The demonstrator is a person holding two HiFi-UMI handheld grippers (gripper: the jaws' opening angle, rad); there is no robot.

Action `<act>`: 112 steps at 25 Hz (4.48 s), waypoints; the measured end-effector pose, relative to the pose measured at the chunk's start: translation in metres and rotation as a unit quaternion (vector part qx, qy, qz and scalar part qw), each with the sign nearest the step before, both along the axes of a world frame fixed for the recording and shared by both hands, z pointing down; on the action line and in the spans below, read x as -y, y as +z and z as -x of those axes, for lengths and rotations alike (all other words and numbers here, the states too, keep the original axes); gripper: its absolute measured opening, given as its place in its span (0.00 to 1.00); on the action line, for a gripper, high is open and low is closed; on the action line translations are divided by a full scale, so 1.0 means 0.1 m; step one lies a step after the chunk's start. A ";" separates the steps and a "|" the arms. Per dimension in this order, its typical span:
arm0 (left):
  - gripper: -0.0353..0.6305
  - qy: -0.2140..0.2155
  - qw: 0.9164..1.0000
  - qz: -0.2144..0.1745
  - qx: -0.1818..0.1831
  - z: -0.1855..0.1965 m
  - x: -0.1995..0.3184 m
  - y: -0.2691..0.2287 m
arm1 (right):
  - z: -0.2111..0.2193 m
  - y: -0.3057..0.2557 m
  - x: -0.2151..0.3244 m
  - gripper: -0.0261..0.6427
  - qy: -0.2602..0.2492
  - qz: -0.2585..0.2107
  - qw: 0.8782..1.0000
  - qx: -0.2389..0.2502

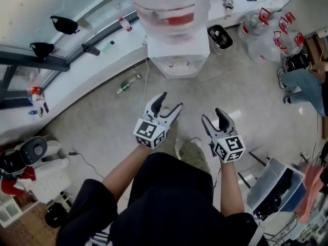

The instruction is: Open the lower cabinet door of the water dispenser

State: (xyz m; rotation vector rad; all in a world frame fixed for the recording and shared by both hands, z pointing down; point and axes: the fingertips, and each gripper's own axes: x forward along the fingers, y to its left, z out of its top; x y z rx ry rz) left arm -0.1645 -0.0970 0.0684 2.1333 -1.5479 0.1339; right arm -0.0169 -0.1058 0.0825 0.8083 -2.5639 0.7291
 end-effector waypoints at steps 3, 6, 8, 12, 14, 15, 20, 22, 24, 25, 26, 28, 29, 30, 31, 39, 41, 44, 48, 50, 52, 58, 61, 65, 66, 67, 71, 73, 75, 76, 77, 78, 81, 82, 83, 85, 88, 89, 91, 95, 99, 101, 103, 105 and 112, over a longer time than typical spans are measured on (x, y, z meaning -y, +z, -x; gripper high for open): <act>0.47 -0.024 1.000 -0.001 -0.004 -0.12 0.09 0.24 | -0.07 0.35 0.11 0.39 -0.022 -0.007 1.000 -0.012; 0.47 -0.029 1.000 -0.001 0.004 -0.31 0.18 0.50 | -0.21 0.77 0.26 0.39 -0.024 -0.005 1.000 -0.015; 0.47 -0.029 1.000 -0.003 0.006 -0.43 0.23 0.69 | -0.31 1.07 0.36 0.39 -0.019 -0.001 1.000 -0.015; 0.47 -0.016 1.000 -0.002 0.020 -0.54 0.31 1.13 | -0.34 1.67 0.54 0.39 -0.018 -0.002 1.000 -0.017; 0.47 -0.008 1.000 -0.002 0.023 -0.56 0.36 1.40 | -0.33 2.01 0.61 0.39 -0.019 -0.001 1.000 -0.019; 0.47 -0.005 1.000 -0.001 0.020 -0.58 0.38 1.54 | -0.34 2.18 0.63 0.39 -0.019 -0.001 1.000 -0.022; 0.47 -0.003 1.000 -0.014 0.015 -0.45 0.44 2.19 | -0.07 3.18 0.70 0.39 -0.018 -0.001 1.000 -0.016; 0.47 0.001 1.000 -0.021 0.018 -0.39 0.48 2.48 | 0.07 3.53 0.78 0.39 -0.013 -0.002 1.000 -0.007; 0.47 0.007 1.000 -0.025 0.019 -0.35 0.54 2.82 | 0.18 3.85 0.88 0.39 -0.001 -0.001 1.000 0.003; 0.47 0.006 1.000 -0.025 0.013 -0.32 0.57 3.00 | 0.24 4.01 0.94 0.39 0.006 -0.001 1.000 0.010; 0.47 0.002 1.000 -0.024 0.000 -0.29 0.60 3.16 | 0.30 4.16 0.99 0.39 0.011 -0.001 1.000 0.016; 0.47 -0.011 0.999 -0.022 -0.031 -0.23 0.68 3.41 | 0.41 4.42 1.09 0.39 0.012 -0.007 1.000 0.021; 0.47 -0.015 0.999 -0.023 -0.043 -0.21 0.73 3.50 | 0.46 4.55 1.16 0.39 0.009 -0.013 1.000 0.019; 0.47 -0.017 0.998 -0.025 -0.050 -0.21 0.79 3.57 | 0.50 4.67 1.23 0.39 0.006 -0.018 1.000 0.015; 0.47 -0.016 0.998 -0.029 -0.053 -0.21 0.85 3.63 | 0.53 4.79 1.31 0.39 0.001 -0.022 1.000 0.011; 0.47 0.068 0.996 -0.031 -0.054 -0.41 0.89 4.02 | 0.78 5.33 1.76 0.39 0.007 -0.075 0.997 0.007; 0.47 0.096 0.994 -0.037 -0.044 -0.47 0.89 4.02 | 0.81 5.32 1.86 0.39 0.019 -0.096 0.995 0.016; 0.47 0.113 0.991 -0.055 -0.037 -0.48 0.92 4.00 | 0.82 5.44 1.91 0.39 0.014 -0.100 0.995 0.022; 0.47 0.108 0.991 -0.070 -0.041 -0.40 0.96 4.04 | 0.83 5.63 1.93 0.39 0.006 -0.099 0.995 0.031; 0.47 0.099 0.992 -0.064 -0.046 -0.36 0.94 4.08 | 0.83 5.71 1.93 0.39 0.002 -0.099 0.994 0.038; 0.47 0.096 0.992 -0.073 -0.027 -0.36 0.93 4.07 | 0.82 5.76 1.95 0.39 0.002 -0.101 0.994 0.043; 0.47 0.127 0.985 -0.105 0.057 -0.54 0.94 4.03 | 0.79 5.73 2.07 0.39 -0.005 -0.122 0.991 0.052; 0.47 0.130 0.985 -0.097 0.055 -0.62 0.96 4.02 | 0.80 5.70 2.12 0.39 -0.022 -0.129 0.990 0.051; 0.47 0.094 0.991 -0.080 0.048 -0.38 1.05 4.09 | 0.88 5.73 2.16 0.39 -0.058 -0.121 0.990 0.048; 0.47 0.090 0.991 -0.081 0.060 -0.32 1.07 4.12 | 0.88 5.74 2.17 0.40 -0.061 -0.120 0.990 0.045; 0.47 0.091 0.990 -0.082 0.073 -0.28 1.09 4.15 | 0.88 5.77 2.18 0.40 -0.062 -0.118 0.990 0.042; 0.47 0.093 0.987 -0.090 0.093 -0.21 1.08 4.27 | 0.87 5.86 2.20 0.40 -0.060 -0.119 0.990 0.041; 0.47 0.080 0.991 -0.083 0.071 -0.19 1.04 4.36 | 0.87 5.91 2.16 0.40 -0.069 -0.134 0.988 0.035; 0.47 0.067 0.994 -0.072 0.048 -0.18 0.99 4.43 | 0.88 5.97 2.14 0.40 -0.086 -0.149 0.985 0.023; 0.47 0.061 0.995 -0.066 0.039 -0.17 0.98 4.45 | 0.88 6.00 2.14 0.40 -0.092 -0.155 0.983 0.018; 0.47 0.054 0.996 -0.063 0.034 -0.15 0.97 4.46 | 0.87 6.03 2.16 0.40 -0.096 -0.160 0.982 0.015; 0.47 0.047 0.996 -0.064 0.032 -0.14 0.97 4.45 | 0.87 6.05 2.19 0.40 -0.097 -0.161 0.982 0.015; 0.47 0.046 0.995 -0.072 0.048 -0.18 0.92 4.45 | 0.86 6.02 2.28 0.40 -0.081 -0.159 0.983 0.045; 0.47 0.055 0.995 -0.069 0.056 -0.23 0.89 4.50 | 0.87 5.98 2.29 0.40 -0.073 -0.161 0.982 0.060; 0.47 0.067 0.994 -0.062 0.062 -0.30 0.85 4.56 | 0.88 5.94 2.29 0.40 -0.071 -0.167 0.981 0.071; 0.47 0.098 0.991 -0.049 0.071 -0.47 0.78 4.67 | 0.94 5.88 2.24 0.40 -0.084 -0.192 0.975 0.070; 0.47 0.126 0.989 -0.042 0.065 -0.59 0.74 4.72 | 0.99 5.91 2.21 0.40 -0.105 -0.221 0.969 0.039; 0.47 0.126 0.990 -0.038 0.058 -0.57 0.74 4.74 | 0.99 5.95 2.23 0.40 -0.106 -0.219 0.969 0.033; 0.47 0.116 0.992 -0.026 0.049 -0.47 0.75 4.79 | 1.01 6.02 2.26 0.40 -0.102 -0.199 0.974 0.038; 0.47 0.095 0.994 -0.012 0.047 -0.30 0.75 4.88 | 1.05 6.05 2.31 0.40 -0.093 -0.176 0.978 0.057; 0.47 0.097 0.993 0.001 0.067 -0.24 0.75 4.96 | 1.06 6.13 2.34 0.42 -0.086 -0.181 0.978 0.057; 0.47 0.099 0.992 0.006 0.072 -0.21 0.74 4.99 | 1.07 6.12 2.35 0.42 -0.089 -0.186 0.976 0.068; 0.47 0.094 0.993 0.007 0.065 -0.16 0.74 4.98 | 1.07 6.11 2.36 0.43 -0.092 -0.190 0.974 0.077; 0.47 0.085 0.994 0.006 0.061 -0.10 0.74 4.95 | 1.07 6.11 2.35 0.43 -0.091 -0.196 0.973 0.086; 0.47 0.083 0.995 0.002 0.049 -0.12 0.77 4.91 | 1.05 6.10 2.38 0.44 -0.092 -0.191 0.972 0.103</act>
